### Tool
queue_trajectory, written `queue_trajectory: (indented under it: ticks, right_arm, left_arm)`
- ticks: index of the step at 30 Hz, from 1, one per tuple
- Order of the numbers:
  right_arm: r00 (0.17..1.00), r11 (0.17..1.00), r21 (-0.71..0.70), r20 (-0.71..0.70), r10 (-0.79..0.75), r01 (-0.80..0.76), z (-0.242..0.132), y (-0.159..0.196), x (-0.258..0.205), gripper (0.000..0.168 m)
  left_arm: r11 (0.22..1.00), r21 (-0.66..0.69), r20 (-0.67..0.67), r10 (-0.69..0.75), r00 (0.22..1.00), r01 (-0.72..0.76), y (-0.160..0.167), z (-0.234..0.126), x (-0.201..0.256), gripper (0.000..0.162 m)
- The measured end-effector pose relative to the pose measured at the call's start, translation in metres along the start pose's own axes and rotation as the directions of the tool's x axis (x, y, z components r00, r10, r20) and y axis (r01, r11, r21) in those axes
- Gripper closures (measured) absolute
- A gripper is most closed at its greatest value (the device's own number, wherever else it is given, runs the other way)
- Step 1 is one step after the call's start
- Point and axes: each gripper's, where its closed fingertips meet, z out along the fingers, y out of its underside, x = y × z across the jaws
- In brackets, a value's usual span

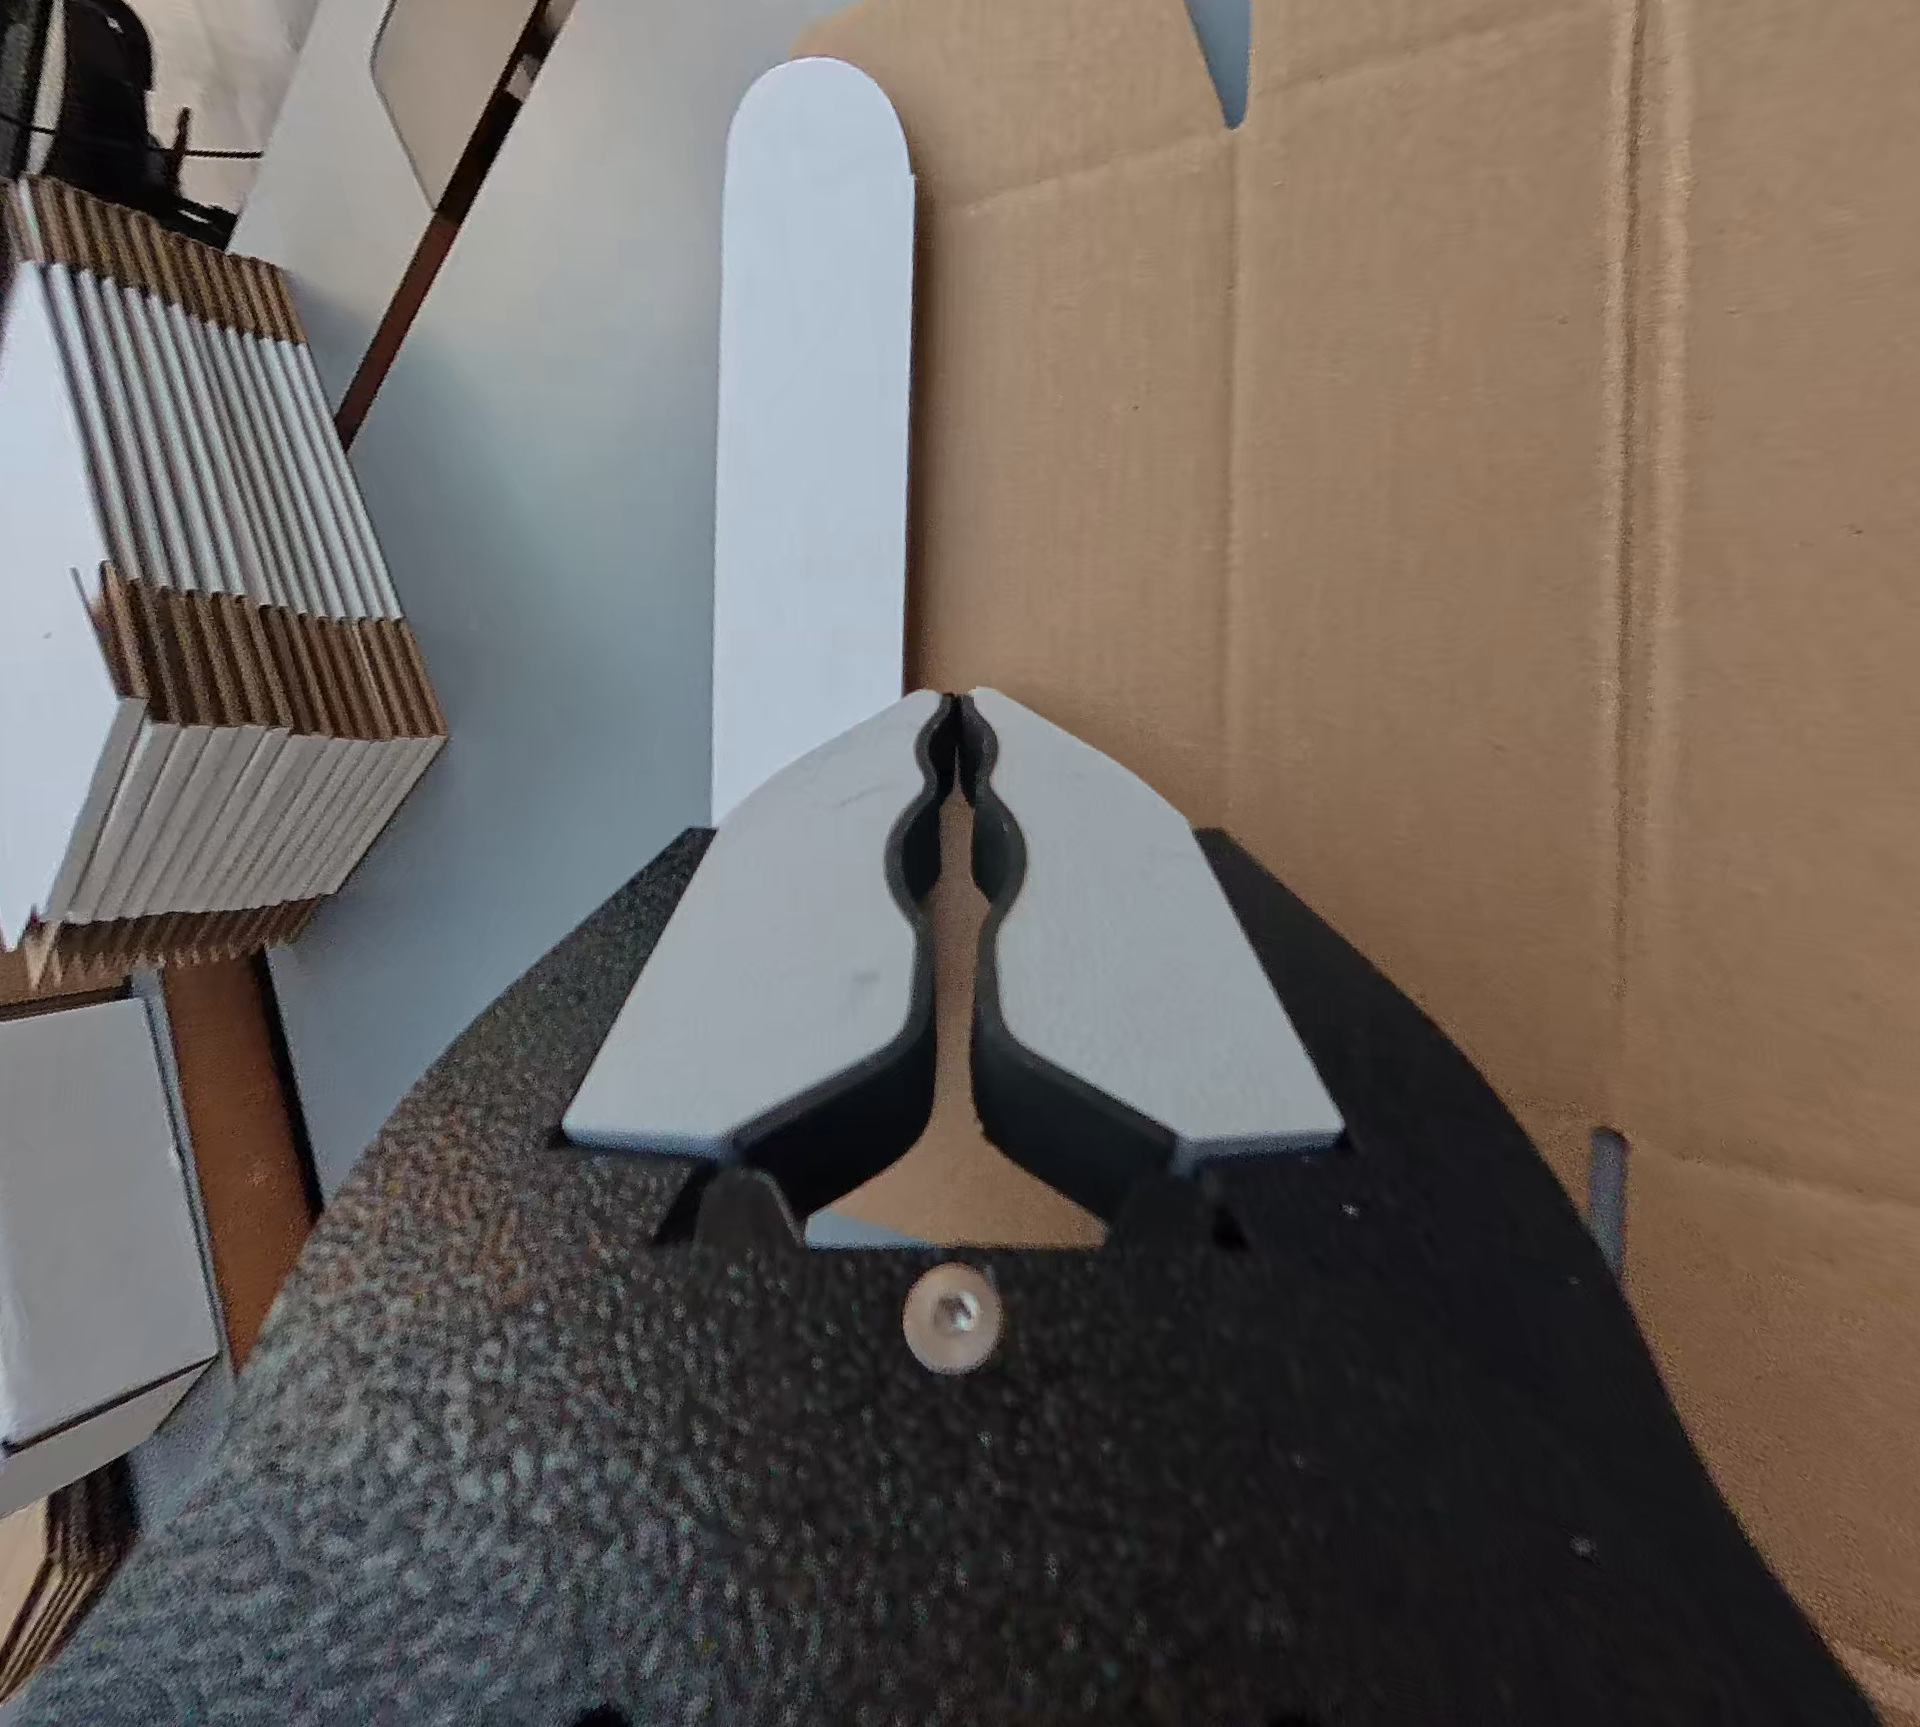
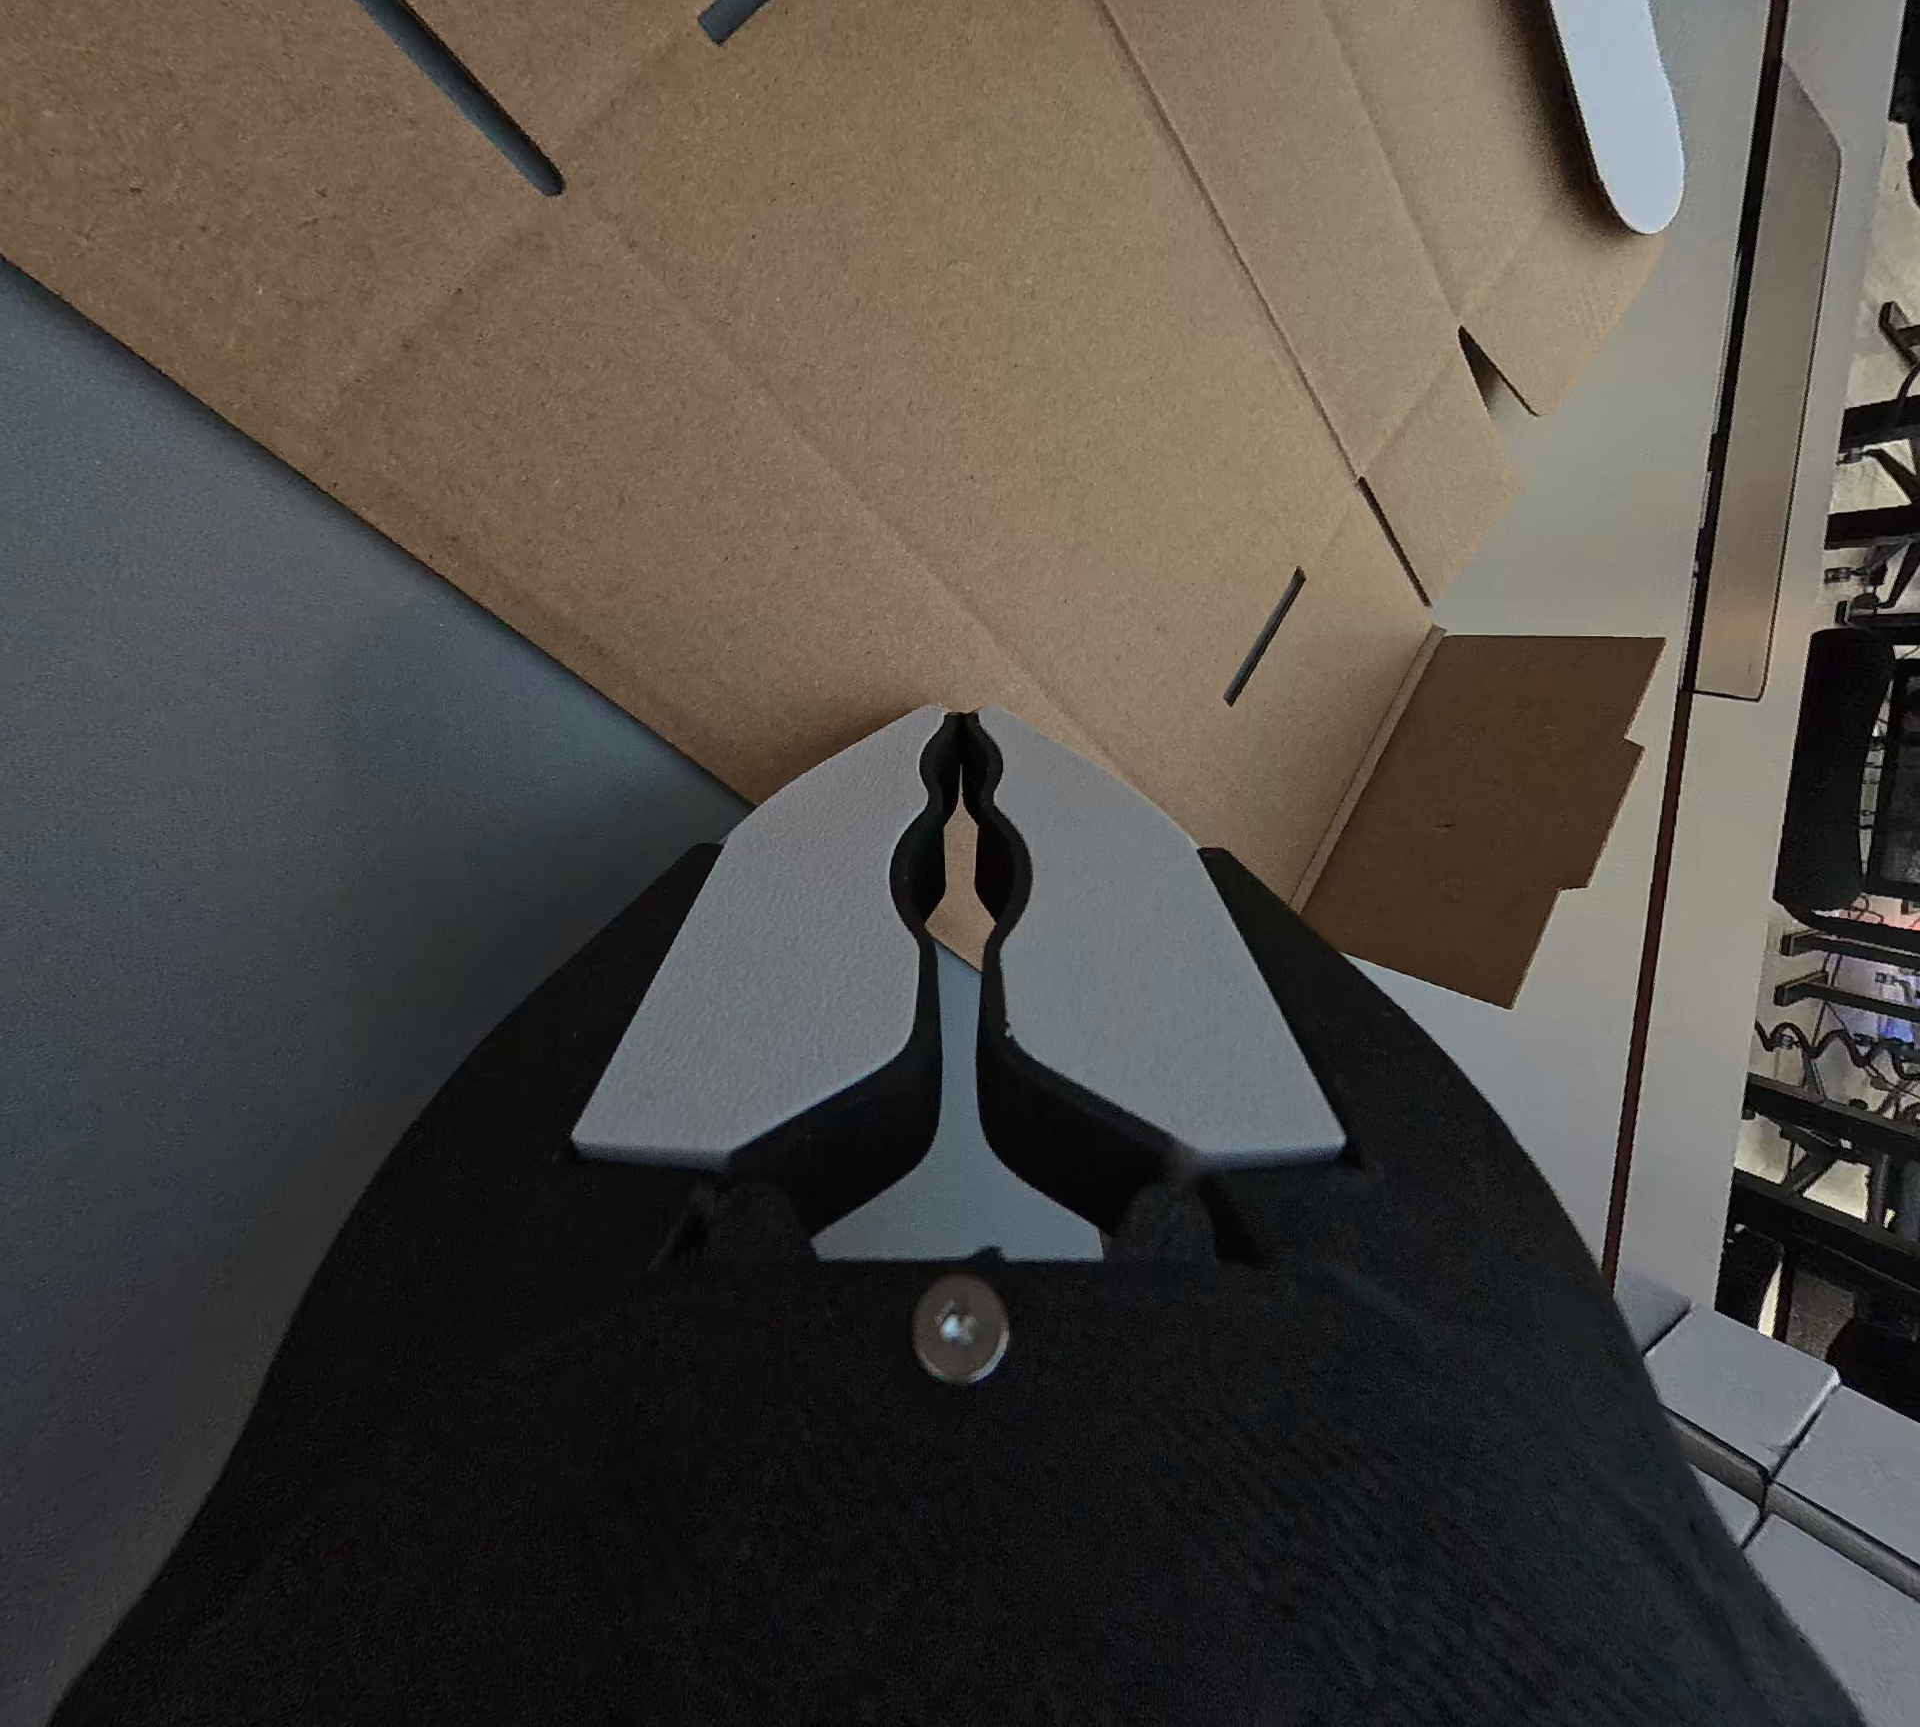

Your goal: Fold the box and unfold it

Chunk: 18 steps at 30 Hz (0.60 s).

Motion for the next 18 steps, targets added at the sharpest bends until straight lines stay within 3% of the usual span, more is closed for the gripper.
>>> queue_trajectory:
  ticks: [1,4,7,11,18]
  right_arm:
    - [1.0,1.0,0.004,0.002,-0.002,0.002,0.0,0.0,0.0,0.168]
    - [1.0,1.0,0.017,0.015,0.016,-0.017,0.0,0.0,0.0,0.168]
    - [1.0,0.999,0.033,0.005,0.029,-0.029,0.0,0.0,0.0,0.168]
    - [0.999,0.998,0.051,0.013,0.045,-0.046,0.0,0.0,0.0,0.168]
    - [0.999,0.998,0.046,0.014,0.037,-0.037,0.0,0.0,0.0,0.168]
  left_arm:
    - [1.0,0.0,0.015,0.006,1.0,-0.006,-0.001,0.002,-0.003,0.162]
    - [0.999,0.003,0.006,-0.039,0.999,0.039,-0.007,0.004,-0.008,0.162]
    - [1.0,0.029,0.139,-0.005,0.99,0.001,-0.017,-0.004,-0.034,0.162]
    - [0.999,-0.016,0.164,0.034,0.986,-0.032,-0.014,0.005,-0.056,0.162]
    - [0.991,-0.129,-0.032,0.039,0.999,-0.043,0.015,0.05,-0.074,0.162]
